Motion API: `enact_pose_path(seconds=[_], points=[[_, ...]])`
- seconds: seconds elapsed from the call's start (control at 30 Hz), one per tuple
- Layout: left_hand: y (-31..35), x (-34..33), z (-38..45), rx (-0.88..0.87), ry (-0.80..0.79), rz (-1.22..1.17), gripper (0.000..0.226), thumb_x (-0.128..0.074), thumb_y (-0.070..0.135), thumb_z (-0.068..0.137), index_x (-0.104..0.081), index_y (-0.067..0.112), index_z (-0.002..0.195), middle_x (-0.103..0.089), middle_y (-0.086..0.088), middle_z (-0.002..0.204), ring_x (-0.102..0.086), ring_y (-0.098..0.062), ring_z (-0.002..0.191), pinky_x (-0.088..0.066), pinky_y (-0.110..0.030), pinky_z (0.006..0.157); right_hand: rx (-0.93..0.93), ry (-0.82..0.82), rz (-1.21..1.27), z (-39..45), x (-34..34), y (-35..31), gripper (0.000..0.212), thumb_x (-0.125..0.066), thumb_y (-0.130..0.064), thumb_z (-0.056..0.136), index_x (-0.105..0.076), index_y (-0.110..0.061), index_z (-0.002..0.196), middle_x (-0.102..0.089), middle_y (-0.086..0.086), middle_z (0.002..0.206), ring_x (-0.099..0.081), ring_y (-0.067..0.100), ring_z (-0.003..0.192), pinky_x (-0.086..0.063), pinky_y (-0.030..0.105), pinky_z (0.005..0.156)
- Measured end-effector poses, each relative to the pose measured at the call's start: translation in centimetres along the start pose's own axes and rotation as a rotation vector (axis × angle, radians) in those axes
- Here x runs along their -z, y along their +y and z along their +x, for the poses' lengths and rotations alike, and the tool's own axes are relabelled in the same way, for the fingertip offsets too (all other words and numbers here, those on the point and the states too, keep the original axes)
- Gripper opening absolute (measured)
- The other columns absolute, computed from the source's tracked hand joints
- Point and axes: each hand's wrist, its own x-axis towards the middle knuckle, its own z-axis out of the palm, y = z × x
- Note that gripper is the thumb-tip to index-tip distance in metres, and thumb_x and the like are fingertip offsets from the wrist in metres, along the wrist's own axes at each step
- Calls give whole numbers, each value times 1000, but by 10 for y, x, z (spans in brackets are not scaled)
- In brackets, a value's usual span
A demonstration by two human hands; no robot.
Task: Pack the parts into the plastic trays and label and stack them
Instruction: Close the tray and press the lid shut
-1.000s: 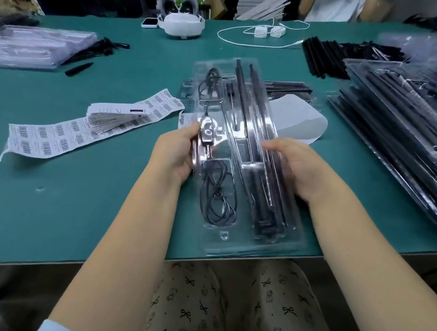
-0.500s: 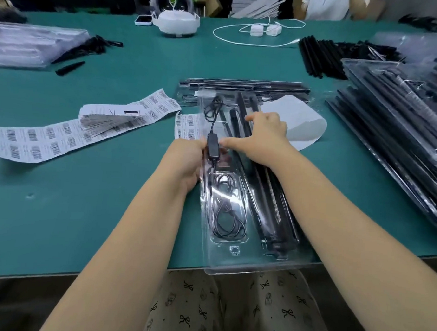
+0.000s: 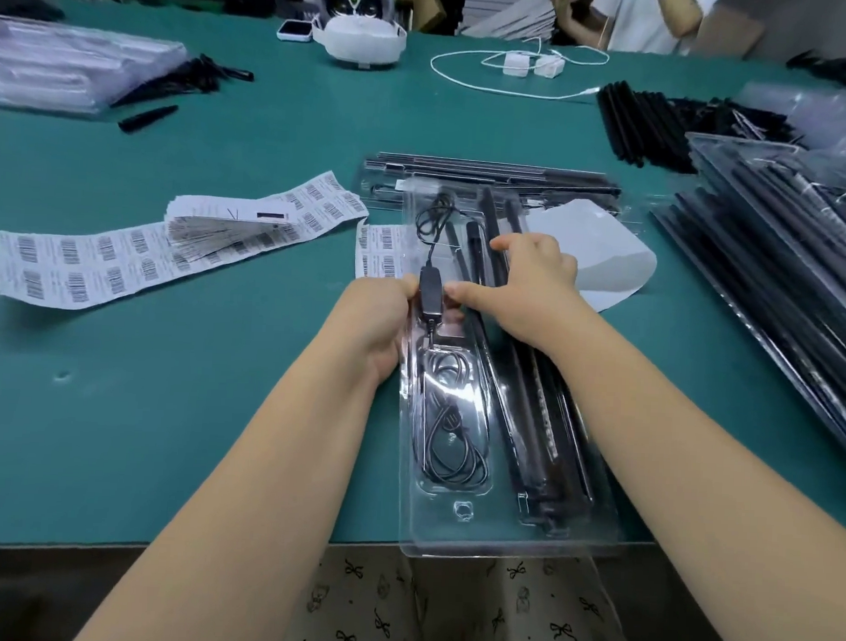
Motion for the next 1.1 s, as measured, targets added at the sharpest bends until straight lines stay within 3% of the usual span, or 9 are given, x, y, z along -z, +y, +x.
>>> enact_pose_path(seconds=[0.1,0.2,0.3,0.37,0.43,0.53,0.6,0.8,1.1], points=[[-1,-2,-1,-30,8,63,34,-37,2,96,-65,-3,78,-68,-16,63,-66,-25,58,-59,-38,62,7,-49,-46,2,13,7,83,-62,-70,70,-39,-26,136,-34,1,139,-25,26,129,-32,40,98],[-1,-2,-4,-47,32,191,29,-51,4,86,-65,3,60,-62,-14,65,-59,-27,56,-53,-36,54,71,44,-116,22,32,10,60,-52,-62,84,-50,-25,130,-47,6,132,-35,29,125,-33,42,100],[-1,-3,-11,-57,-51,263,17,-56,9,78,-68,3,68,-65,-21,68,-62,-27,50,-47,-28,42,182,74,-48,58,45,0,34,-49,-38,94,-61,-21,120,-58,3,126,-47,26,119,-34,35,100],[-2,-2,-8,-97,-94,179,18,-51,5,86,-64,-5,77,-67,-20,69,-64,-24,53,-52,-28,46,200,-10,-51,82,50,-10,33,-47,-33,96,-60,-19,123,-59,1,127,-51,22,117,-37,32,98],[-3,1,-3,-108,-93,109,23,-45,3,95,-62,-4,81,-69,-15,67,-67,-21,58,-54,-25,51,193,-62,-108,106,56,-17,29,-48,-34,95,-65,-18,113,-64,-1,113,-56,20,103,-41,30,87],[-4,4,-1,-94,-109,72,25,-43,7,98,-61,-3,84,-70,-16,69,-68,-22,60,-55,-26,52,16,-304,-68,138,68,-20,26,-52,-38,90,-65,-19,78,-56,-4,60,-48,14,49,-39,22,50],[-3,4,-1,-89,-127,60,26,-42,7,99,-61,-3,84,-70,-17,69,-68,-22,59,-55,-26,52,-142,-535,82,153,72,-22,24,-51,-32,94,-66,-14,90,-50,-6,50,-40,9,39,-34,16,39],[-2,5,3,-87,-109,56,24,-45,7,97,-64,-3,87,-71,-15,70,-68,-22,60,-55,-26,53,-141,-701,371,168,69,-16,12,-53,-12,93,-63,-10,98,-57,-2,75,-49,5,60,-41,15,59],[-2,13,7,-103,-97,93,42,-47,1,93,-72,8,59,-69,-12,65,-67,-25,60,-53,-26,49,-294,-499,528,162,47,-30,33,-50,5,89,-55,-3,121,-58,5,75,-57,4,48,-42,10,50]])
